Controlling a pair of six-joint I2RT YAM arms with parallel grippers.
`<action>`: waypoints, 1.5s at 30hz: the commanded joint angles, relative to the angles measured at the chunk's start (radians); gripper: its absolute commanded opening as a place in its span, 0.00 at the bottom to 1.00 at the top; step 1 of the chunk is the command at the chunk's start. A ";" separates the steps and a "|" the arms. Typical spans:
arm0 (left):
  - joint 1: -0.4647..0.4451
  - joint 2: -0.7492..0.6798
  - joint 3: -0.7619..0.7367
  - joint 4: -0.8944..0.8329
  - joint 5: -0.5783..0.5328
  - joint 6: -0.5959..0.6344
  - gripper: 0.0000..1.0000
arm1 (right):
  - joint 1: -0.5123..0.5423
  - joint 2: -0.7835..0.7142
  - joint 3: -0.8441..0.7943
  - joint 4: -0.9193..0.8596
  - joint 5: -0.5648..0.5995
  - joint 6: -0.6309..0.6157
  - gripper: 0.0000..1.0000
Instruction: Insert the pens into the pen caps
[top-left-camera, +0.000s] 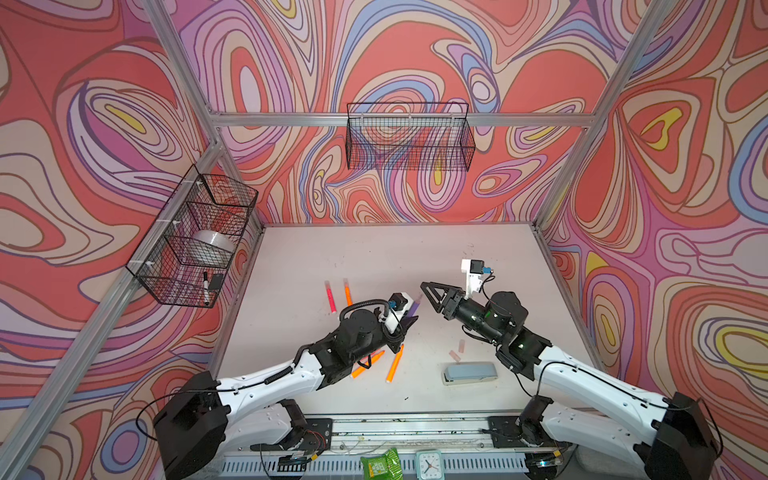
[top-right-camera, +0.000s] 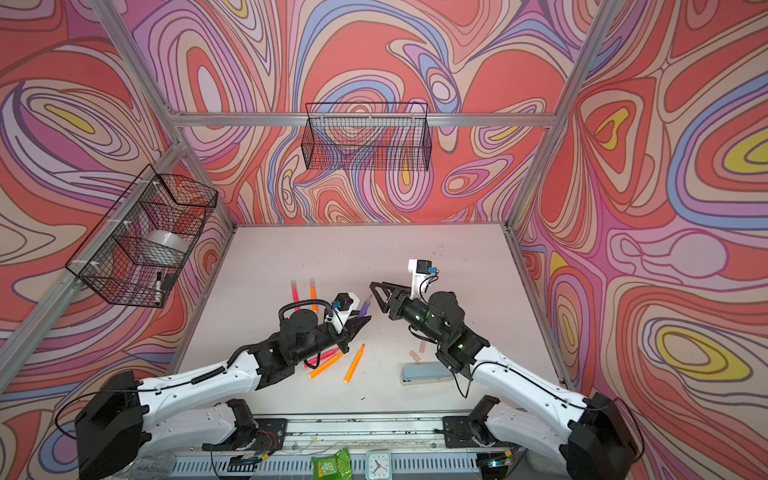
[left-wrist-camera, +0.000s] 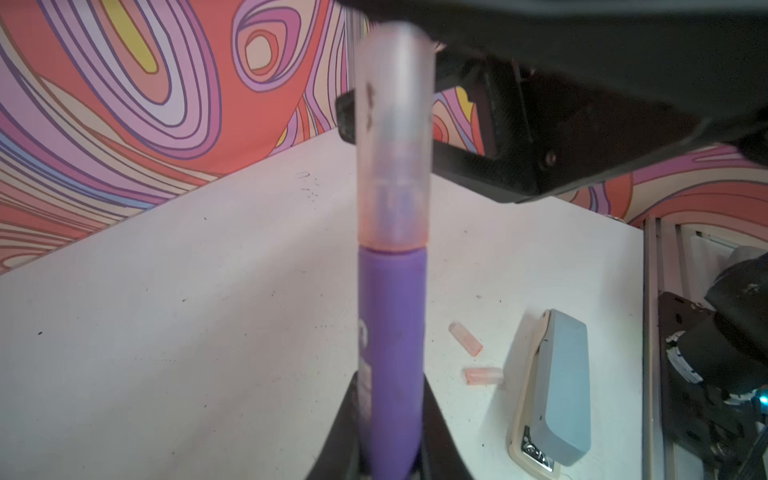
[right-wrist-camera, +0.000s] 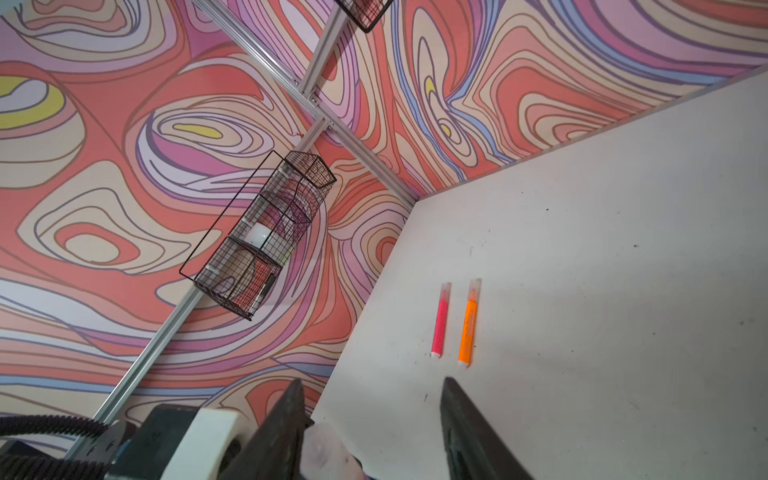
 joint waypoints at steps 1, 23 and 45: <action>-0.009 -0.010 0.011 0.048 0.029 0.024 0.00 | -0.001 0.014 0.031 0.064 -0.058 -0.002 0.53; -0.010 0.005 0.029 0.022 0.009 0.021 0.00 | -0.001 0.060 0.103 -0.045 -0.084 -0.044 0.34; -0.010 0.004 0.101 -0.100 -0.150 -0.054 0.00 | 0.188 0.079 0.074 -0.213 0.171 -0.102 0.00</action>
